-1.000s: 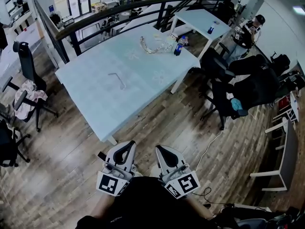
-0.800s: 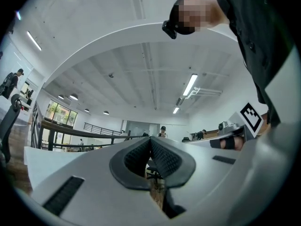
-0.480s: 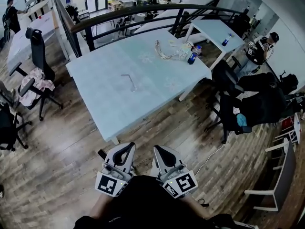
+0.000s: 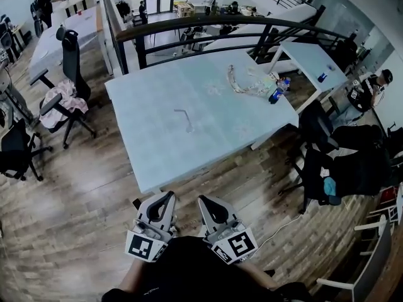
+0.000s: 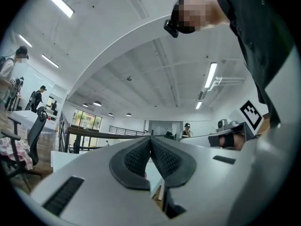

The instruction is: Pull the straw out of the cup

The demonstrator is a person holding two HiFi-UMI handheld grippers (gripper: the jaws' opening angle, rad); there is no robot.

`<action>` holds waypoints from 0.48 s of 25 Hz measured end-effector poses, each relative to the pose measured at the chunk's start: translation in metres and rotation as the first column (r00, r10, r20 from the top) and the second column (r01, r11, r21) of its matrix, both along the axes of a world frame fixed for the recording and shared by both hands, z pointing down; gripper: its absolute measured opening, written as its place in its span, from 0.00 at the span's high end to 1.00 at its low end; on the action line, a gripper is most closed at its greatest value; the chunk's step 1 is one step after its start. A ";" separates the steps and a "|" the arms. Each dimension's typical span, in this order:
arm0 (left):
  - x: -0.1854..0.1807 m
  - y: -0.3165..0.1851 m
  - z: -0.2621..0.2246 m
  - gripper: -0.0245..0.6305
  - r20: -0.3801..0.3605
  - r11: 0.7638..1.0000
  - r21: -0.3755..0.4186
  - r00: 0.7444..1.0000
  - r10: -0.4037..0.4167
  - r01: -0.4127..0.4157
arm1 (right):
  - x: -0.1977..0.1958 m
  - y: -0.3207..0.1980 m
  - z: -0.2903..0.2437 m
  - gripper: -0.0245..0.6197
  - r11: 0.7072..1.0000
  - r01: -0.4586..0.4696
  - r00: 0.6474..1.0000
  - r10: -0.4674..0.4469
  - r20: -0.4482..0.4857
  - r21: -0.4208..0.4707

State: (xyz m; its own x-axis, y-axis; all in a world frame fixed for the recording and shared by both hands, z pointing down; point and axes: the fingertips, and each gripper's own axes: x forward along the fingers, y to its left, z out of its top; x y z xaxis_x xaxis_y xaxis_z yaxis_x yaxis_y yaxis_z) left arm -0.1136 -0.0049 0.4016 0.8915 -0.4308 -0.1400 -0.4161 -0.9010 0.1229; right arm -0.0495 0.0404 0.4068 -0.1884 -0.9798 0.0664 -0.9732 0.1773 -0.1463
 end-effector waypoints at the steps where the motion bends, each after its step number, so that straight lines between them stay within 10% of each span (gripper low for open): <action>1: 0.007 -0.002 0.000 0.94 0.003 1.000 -0.002 1.000 -0.011 0.011 | 0.008 -0.004 -0.001 0.95 1.000 0.010 1.000 -0.010 0.003 0.003; 12: 0.092 -0.035 -0.003 0.94 0.024 0.993 0.006 0.993 -0.116 0.116 | 0.096 -0.048 0.003 0.95 0.991 0.134 0.991 -0.133 0.024 -0.015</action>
State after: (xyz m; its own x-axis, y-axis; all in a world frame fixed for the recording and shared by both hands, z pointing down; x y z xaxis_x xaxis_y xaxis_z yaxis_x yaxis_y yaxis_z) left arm -0.0221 -0.0401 0.3984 0.8388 -0.5307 -0.1214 -0.5204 -0.8471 0.1073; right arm 0.0463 -0.0079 0.4098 -0.3191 -0.9447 0.0760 -0.9373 0.3027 -0.1726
